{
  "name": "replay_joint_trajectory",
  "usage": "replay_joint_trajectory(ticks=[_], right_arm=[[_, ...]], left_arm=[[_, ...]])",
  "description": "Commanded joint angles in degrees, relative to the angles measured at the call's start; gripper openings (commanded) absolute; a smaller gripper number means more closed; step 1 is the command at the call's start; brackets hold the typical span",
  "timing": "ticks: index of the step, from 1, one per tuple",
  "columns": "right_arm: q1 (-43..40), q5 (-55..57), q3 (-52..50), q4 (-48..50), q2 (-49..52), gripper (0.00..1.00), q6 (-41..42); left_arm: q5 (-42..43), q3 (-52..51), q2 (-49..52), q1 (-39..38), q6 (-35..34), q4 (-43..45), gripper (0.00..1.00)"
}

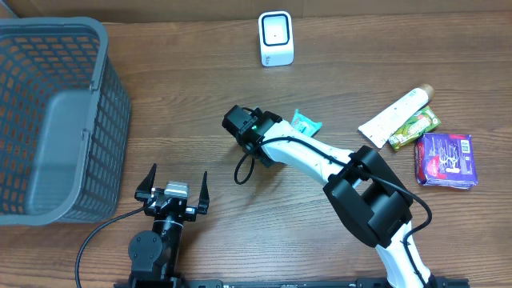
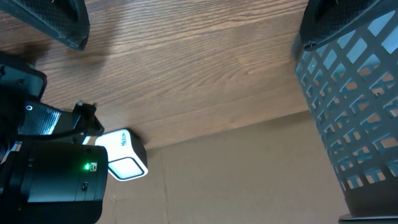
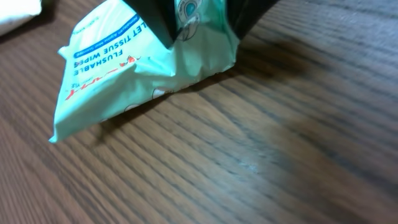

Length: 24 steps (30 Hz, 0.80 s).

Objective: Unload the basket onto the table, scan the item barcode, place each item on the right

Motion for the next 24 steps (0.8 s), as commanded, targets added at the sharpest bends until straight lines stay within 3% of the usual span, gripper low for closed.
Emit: replay_joint_trajectory(ticks=[1,3,5,13,18,24], right_arm=[[-1.0,-0.2,-0.1,0.4,1.6,0.19,0.4],[-1.2,-0.2,-0.1,0.6,1.6,0.15,0.4],[-1.6,-0.2,-0.1,0.8,1.6,0.04,0.4],[-1.7,-4.4,2.4,-2.2,-1.2,0.04,5.1],[-4.9,-23.7,6.3,-4.0,-8.4,0.04,5.1],[-11.7,-55.7,6.6,-3.9,-18.1,0.04,3.9]], left_arm=[[0.0,-0.2,-0.3,0.3,-0.2,-0.1,1.0],[0.0,-0.2,-0.3,0.3,-0.2,-0.1,1.0],[0.0,-0.2,-0.3,0.3,-0.2,-0.1,1.0],[0.0,-0.2,-0.3,0.3,-0.2,-0.1,1.0],[0.0,-0.2,-0.3,0.3,-0.2,-0.1,1.0],[0.0,-0.2,-0.3,0.3,-0.2,-0.1,1.0]])
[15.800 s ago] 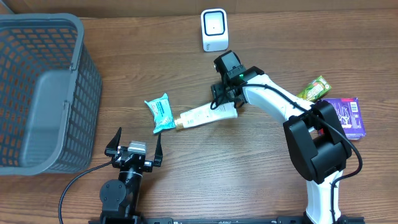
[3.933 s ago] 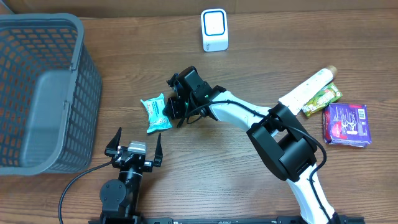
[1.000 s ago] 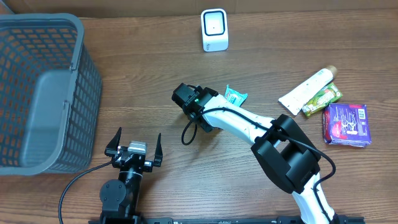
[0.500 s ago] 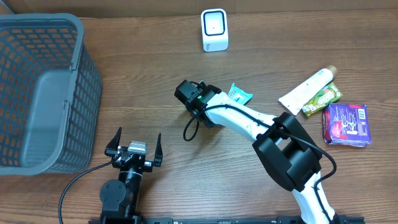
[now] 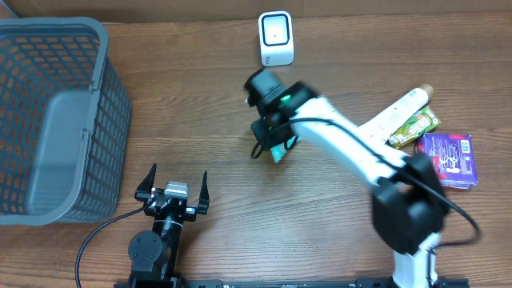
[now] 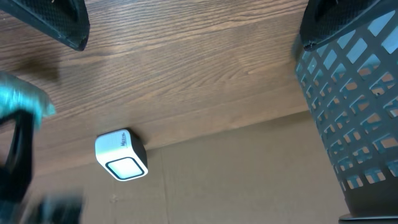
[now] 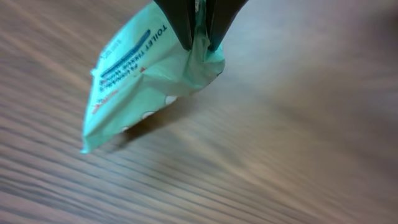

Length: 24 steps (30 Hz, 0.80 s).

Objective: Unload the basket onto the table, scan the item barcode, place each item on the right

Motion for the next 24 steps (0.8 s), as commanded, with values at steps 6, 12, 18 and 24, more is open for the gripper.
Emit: replay_joint_trajectory(ticks=[6,12,18,24], right_arm=[[-10.3,-45.9,0.7,0.3,-9.3,0.04,-1.1],[-15.2,-51.3,-11.4,11.9,-9.0,0.04,6.8],[-19.2,-48.1,-27.0,27.6,-9.0,0.04,18.3],[-24.5,-41.7,-30.0,26.9,-9.0,0.04,18.2]], left_arm=[[0.0,-0.2,-0.3,0.3,-0.2,-0.1,1.0],[0.0,-0.2,-0.3,0.3,-0.2,-0.1,1.0],[0.0,-0.2,-0.3,0.3,-0.2,-0.1,1.0],[0.0,-0.2,-0.3,0.3,-0.2,-0.1,0.99]])
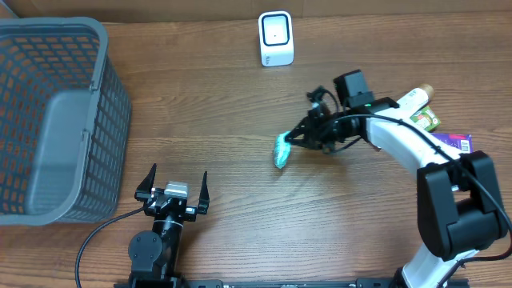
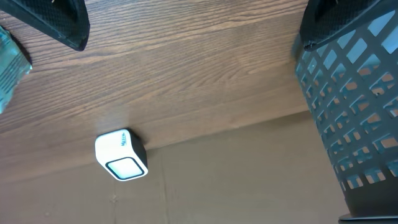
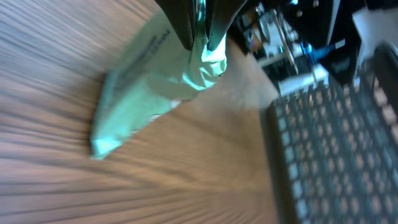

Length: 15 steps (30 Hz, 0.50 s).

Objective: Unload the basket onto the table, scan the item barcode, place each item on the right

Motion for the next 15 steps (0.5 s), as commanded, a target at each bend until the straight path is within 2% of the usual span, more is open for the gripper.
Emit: replay_joint_trajectory(ticks=[1,5,9,13,15], right_arm=[[-4.0,6.3,-0.1,-0.8,-0.6,0.04,1.9],[-6.3,14.0,-0.1,-3.1,-0.6,0.04,0.4],[-6.6,26.0,0.1,-6.1,-0.6,0.31,-1.8],[-6.6,27.6,3.8,-10.5,-0.6,0.52,-4.6],[-6.6,28.1,7.8,-14.4,-0.6,0.58,-6.2]], left_arm=[[0.0,-0.2,-0.3,0.3,-0.2,-0.1,1.0],[0.0,-0.2,-0.3,0.3,-0.2,-0.1,1.0],[0.0,-0.2,-0.3,0.3,-0.2,-0.1,0.99],[0.0,-0.2,-0.3,0.3,-0.2,-0.1,1.0],[0.0,-0.2,-0.3,0.3,-0.2,-0.1,1.0]])
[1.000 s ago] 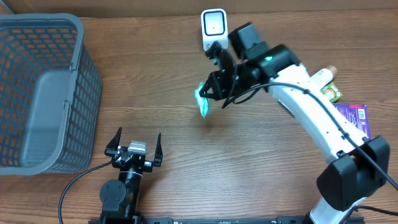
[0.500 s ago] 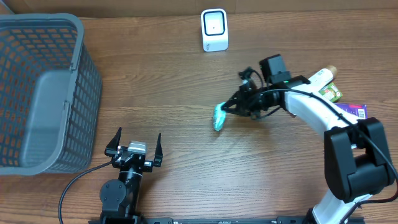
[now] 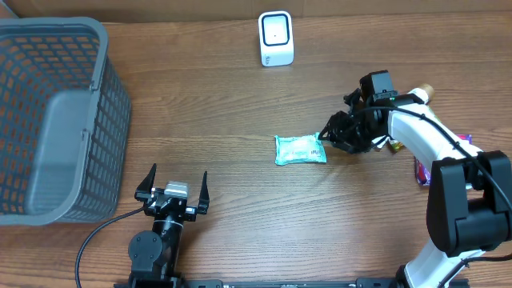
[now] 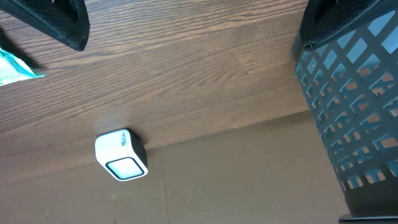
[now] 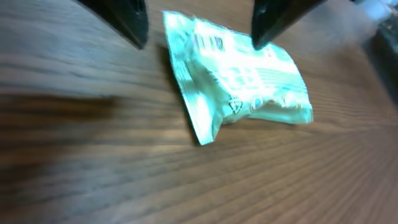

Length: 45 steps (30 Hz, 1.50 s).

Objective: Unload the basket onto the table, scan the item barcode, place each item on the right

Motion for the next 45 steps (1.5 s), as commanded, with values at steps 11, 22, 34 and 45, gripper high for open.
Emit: replay_joint_trajectory(ticks=[11,22,34,45], right_arm=[[11.7,6.4,9.5,-15.6,-0.6,0.06,-3.8],[17.3,23.1,-0.5,-5.4,-0.6,0.04,0.6],[15.0,42.4,-3.7,18.4,-0.6,0.04,-1.2],[14.3,8.5,9.4,8.3,-1.3,0.25,-2.5]], left_arm=[[0.0,-0.2,-0.3,0.3,-0.2,-0.1,1.0],[0.0,-0.2,-0.3,0.3,-0.2,-0.1,1.0],[0.0,-0.2,-0.3,0.3,-0.2,-0.1,1.0],[0.0,-0.2,-0.3,0.3,-0.2,-0.1,1.0]])
